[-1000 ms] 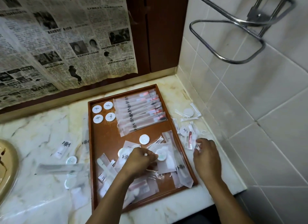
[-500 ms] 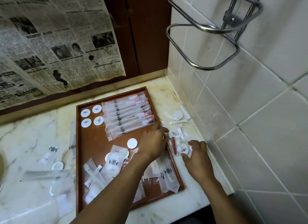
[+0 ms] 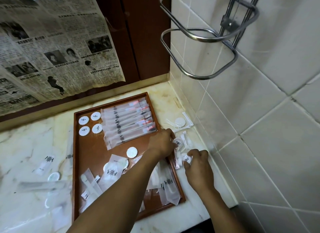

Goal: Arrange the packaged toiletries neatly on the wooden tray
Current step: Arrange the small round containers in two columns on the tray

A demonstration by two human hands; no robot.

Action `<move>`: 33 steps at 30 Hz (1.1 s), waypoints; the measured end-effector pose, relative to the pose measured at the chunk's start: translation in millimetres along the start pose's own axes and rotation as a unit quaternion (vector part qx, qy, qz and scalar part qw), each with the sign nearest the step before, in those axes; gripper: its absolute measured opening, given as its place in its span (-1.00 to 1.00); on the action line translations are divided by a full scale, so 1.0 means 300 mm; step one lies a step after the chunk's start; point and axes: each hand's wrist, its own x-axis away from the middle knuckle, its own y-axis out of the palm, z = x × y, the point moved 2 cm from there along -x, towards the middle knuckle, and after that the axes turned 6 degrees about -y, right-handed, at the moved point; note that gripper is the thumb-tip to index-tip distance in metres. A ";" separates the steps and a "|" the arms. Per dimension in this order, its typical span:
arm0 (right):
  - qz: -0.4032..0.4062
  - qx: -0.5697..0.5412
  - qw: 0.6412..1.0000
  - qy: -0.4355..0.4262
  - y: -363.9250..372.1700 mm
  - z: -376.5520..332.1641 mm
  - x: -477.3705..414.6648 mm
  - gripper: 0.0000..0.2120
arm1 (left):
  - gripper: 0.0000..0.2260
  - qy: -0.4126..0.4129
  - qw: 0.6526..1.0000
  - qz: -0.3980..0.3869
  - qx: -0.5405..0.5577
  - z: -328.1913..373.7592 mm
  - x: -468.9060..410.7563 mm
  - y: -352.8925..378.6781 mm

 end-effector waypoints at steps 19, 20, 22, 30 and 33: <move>0.059 -0.034 0.995 0.068 0.048 -0.009 0.017 -0.74 | -0.95 -0.079 0.927 0.086 0.357 -0.196 0.149 -0.082; 0.066 -0.042 0.994 0.077 0.045 -0.005 0.022 -0.73 | -0.95 -0.083 0.920 0.090 0.372 -0.217 0.164 -0.095; 0.093 -0.062 0.990 0.085 0.024 -0.002 0.028 -0.70 | -0.93 -0.098 0.902 0.096 0.410 -0.264 0.196 -0.118; 0.130 -0.109 0.979 0.116 -0.097 -0.081 0.005 -0.41 | -0.95 -0.134 0.884 0.160 0.419 -0.514 0.300 -0.197; 0.107 -0.134 0.980 0.103 -0.105 -0.170 -0.009 -0.55 | -0.95 -0.157 0.888 0.186 0.389 -0.617 0.338 -0.225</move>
